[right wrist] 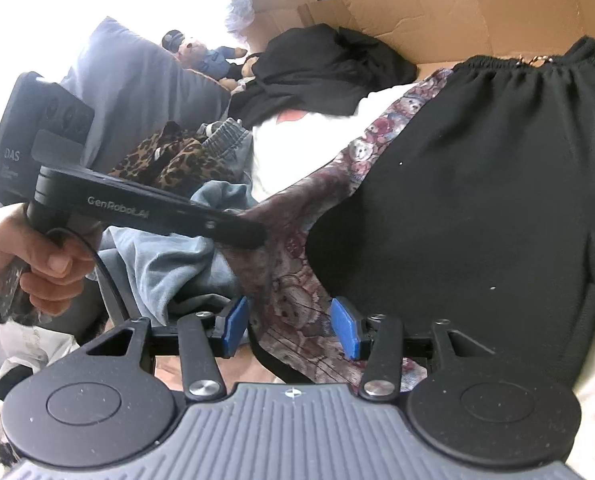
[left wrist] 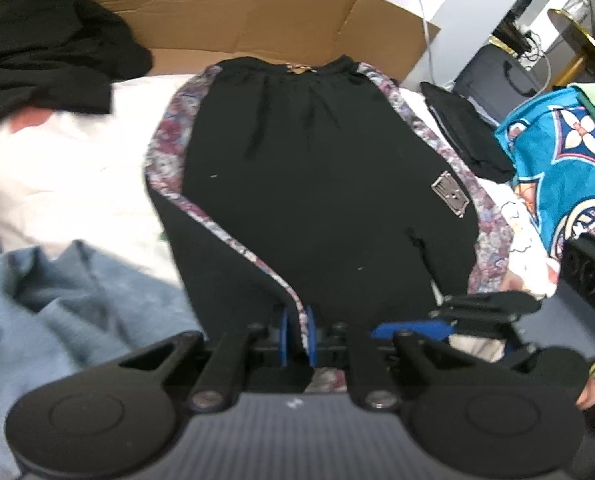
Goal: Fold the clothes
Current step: 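Grasp the bear-trimmed side edge of the black pants with the right tool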
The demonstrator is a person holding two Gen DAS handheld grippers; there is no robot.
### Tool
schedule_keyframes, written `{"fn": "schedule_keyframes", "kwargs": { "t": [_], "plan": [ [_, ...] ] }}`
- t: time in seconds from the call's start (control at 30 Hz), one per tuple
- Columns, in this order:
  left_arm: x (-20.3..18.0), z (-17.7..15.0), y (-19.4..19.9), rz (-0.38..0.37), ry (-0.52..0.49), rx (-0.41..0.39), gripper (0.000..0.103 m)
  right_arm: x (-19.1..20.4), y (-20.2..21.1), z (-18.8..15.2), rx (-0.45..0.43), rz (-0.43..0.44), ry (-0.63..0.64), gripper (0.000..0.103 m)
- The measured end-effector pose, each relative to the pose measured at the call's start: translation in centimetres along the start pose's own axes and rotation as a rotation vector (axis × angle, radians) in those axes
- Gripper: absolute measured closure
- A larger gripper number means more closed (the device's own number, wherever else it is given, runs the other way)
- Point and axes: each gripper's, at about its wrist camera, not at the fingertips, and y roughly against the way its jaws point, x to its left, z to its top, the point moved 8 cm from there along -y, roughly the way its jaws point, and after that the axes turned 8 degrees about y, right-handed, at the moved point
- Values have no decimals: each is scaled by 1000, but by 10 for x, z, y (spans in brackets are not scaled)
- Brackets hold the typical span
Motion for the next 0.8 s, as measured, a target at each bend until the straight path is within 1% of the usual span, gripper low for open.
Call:
{"fn": "schedule_keyframes", "kwargs": {
  "t": [0.13, 0.2, 0.23, 0.3, 0.43, 0.5, 0.57, 0.63, 0.8],
  "plan": [
    [-12, 1, -15, -19, -18, 17, 92, 6, -9, 4, -2, 4, 12, 49],
    [-14, 1, -20, -30, -15, 23, 92, 7, -14, 5, -2, -1, 18, 47],
    [-15, 2, -23, -36, -14, 26, 92, 7, -17, 6, -2, -7, 21, 43],
    [-16, 3, -28, -45, 0, 27, 92, 5, -23, 8, -7, -20, 21, 41],
    [-19, 7, -39, -54, 19, 33, 92, -6, -38, 9, -14, -24, -46, 41],
    [-20, 7, -44, -57, 19, 48, 91, -11, -44, 9, -12, -27, -59, 41],
    [-20, 8, -46, -51, 12, 53, 89, -16, -50, 8, -5, -36, -66, 41],
    [-18, 9, -44, -45, 8, 50, 84, -20, -55, 8, 1, -44, -70, 41],
    [-4, 8, -28, 3, -15, 31, 82, -26, -61, 6, 5, -49, -86, 41]
  ]
}}
